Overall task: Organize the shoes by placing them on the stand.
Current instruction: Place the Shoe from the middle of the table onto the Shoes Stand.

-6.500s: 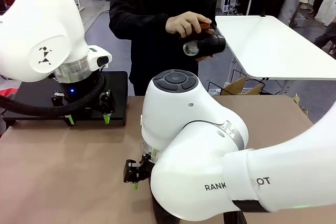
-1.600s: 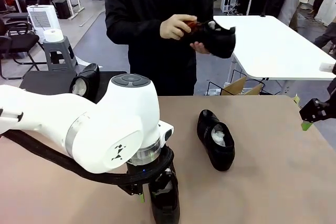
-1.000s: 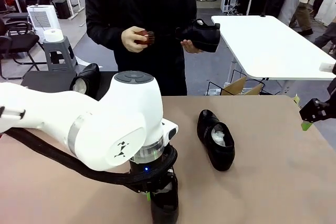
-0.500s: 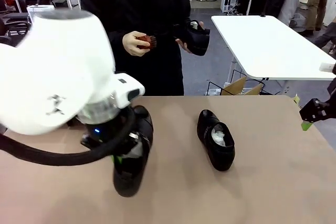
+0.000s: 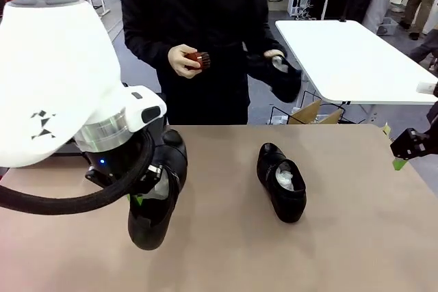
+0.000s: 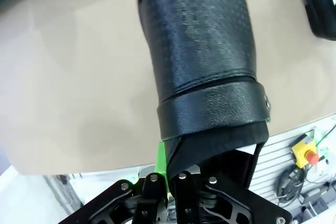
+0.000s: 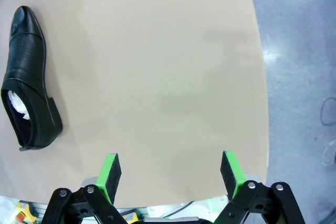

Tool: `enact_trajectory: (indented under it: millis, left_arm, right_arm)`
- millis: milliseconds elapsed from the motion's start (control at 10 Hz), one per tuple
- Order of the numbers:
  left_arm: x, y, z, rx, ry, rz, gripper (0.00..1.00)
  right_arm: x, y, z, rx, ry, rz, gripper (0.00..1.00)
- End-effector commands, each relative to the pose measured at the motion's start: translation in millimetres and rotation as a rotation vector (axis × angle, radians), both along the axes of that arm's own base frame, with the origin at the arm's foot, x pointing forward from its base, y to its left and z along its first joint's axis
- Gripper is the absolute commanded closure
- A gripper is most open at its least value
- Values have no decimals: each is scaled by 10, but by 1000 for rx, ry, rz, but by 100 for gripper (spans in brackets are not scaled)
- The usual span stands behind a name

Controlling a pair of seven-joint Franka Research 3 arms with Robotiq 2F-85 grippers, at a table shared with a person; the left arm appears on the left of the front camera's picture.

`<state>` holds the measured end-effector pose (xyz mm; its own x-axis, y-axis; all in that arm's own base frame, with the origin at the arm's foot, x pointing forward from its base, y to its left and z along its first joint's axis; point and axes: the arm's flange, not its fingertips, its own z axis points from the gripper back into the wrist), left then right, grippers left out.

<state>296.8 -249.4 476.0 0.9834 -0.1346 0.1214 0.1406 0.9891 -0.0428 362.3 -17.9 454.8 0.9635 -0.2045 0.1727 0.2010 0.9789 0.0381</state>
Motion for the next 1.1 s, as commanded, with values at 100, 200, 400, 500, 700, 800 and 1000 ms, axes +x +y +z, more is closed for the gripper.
enact_trajectory:
  millis: [100, 200, 400, 500, 700, 800, 1000]
  left_arm:
    - [166, 131, 151, 25, -71, -22, 100]
    - [344, 258, 297, 7, -150, 7, 100]
    - [801, 429, 457, -11, -217, -107, 100]
    - [1022, 454, 448, 4, -225, -159, 100]
    - [1399, 446, 408, 14, -247, -217, 100]
    - [1573, 454, 367, 27, -235, -202, 100]
    - [1836, 507, 234, -8, -249, -108, 100]
  right_arm:
    - [0, 0, 0, 0, 0, 0, 0]
    - [28, -209, 161, -22, -54, 48, 0]
    - [188, -972, 156, 30, -46, 106, 0]
    - [215, -1218, 104, 65, -35, 117, 0]
    - [234, -1422, 26, 101, 0, 88, 0]
    - [252, -1392, -28, 113, 21, 57, 0]
    - [102, -1473, 17, 75, -26, 78, 0]
